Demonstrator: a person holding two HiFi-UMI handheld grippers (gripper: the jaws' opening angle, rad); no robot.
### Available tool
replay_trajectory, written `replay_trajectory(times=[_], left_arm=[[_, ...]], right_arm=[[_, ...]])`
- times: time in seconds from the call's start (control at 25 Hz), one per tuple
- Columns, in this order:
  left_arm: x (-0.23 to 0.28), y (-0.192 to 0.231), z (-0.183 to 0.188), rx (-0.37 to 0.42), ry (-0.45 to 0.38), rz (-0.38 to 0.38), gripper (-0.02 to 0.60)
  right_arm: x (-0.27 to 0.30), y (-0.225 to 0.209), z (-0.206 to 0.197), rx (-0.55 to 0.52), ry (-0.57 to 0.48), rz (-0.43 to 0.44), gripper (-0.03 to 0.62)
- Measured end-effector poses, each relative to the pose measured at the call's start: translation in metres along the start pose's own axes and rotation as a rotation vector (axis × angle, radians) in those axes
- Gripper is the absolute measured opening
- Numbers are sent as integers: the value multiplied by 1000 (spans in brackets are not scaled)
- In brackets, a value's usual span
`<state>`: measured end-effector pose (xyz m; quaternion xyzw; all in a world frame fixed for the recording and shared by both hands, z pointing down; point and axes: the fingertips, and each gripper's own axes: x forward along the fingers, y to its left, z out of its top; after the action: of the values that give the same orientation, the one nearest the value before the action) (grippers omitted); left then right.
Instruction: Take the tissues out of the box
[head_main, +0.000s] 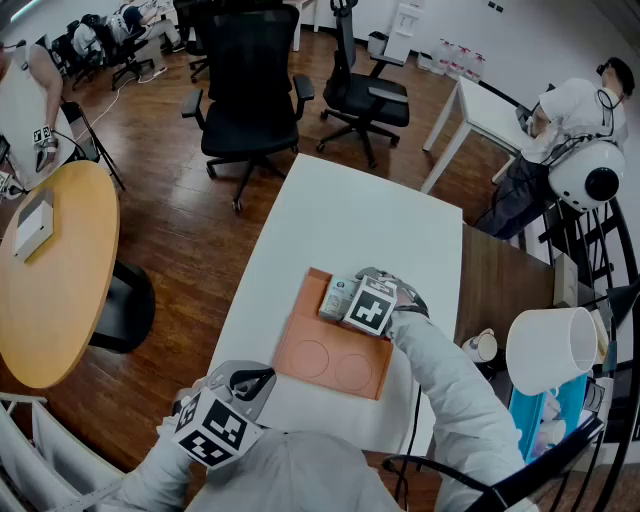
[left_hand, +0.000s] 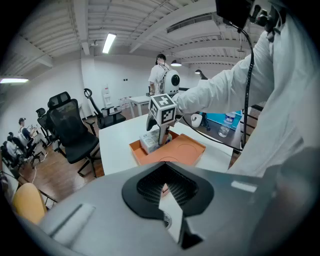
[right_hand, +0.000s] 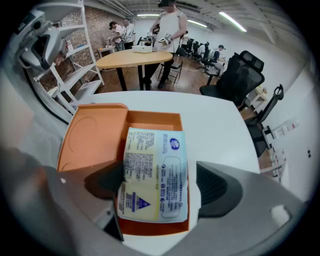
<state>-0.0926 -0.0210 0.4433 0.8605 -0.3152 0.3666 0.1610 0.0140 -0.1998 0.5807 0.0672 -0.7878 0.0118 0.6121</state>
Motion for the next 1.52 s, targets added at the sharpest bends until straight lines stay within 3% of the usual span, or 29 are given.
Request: replay_trajectory(times=[0.16, 0.2, 0.36, 0.52, 0.64, 0.8, 0.96, 1.04, 1.24, 1.52], left_arm=[[-2, 5, 2, -3, -17, 21, 17], [-2, 6, 2, -4, -21, 26, 17], [-5, 5, 0, -2, -35, 27, 17], [-8, -5, -7, 0, -51, 26, 17], [-11, -12, -11, 1, -70, 28, 17], [-11, -15, -13, -17, -93, -2, 17], [9, -40, -13, 23, -86, -56, 17], [17, -53, -12, 41, -90, -85, 17], [31, -72, -4, 94, -91, -146, 17], [38, -85, 1, 128, -77, -142, 17]], right_arm=[[-2, 0, -3, -6, 47, 33, 453], [-4, 1, -3, -14, 58, 31, 416], [-6, 7, -1, -44, 75, 5, 383], [-37, 10, -2, 3, -4, -50, 370], [-106, 9, -17, 211, -166, -147, 368], [-193, 15, -84, 703, -373, -292, 368], [-171, 74, -199, 1055, -280, -395, 368], [-144, 102, -232, 1182, -238, -389, 368], [-92, 131, -256, 1357, -199, -342, 368], [-79, 123, -264, 1361, -204, -416, 399]])
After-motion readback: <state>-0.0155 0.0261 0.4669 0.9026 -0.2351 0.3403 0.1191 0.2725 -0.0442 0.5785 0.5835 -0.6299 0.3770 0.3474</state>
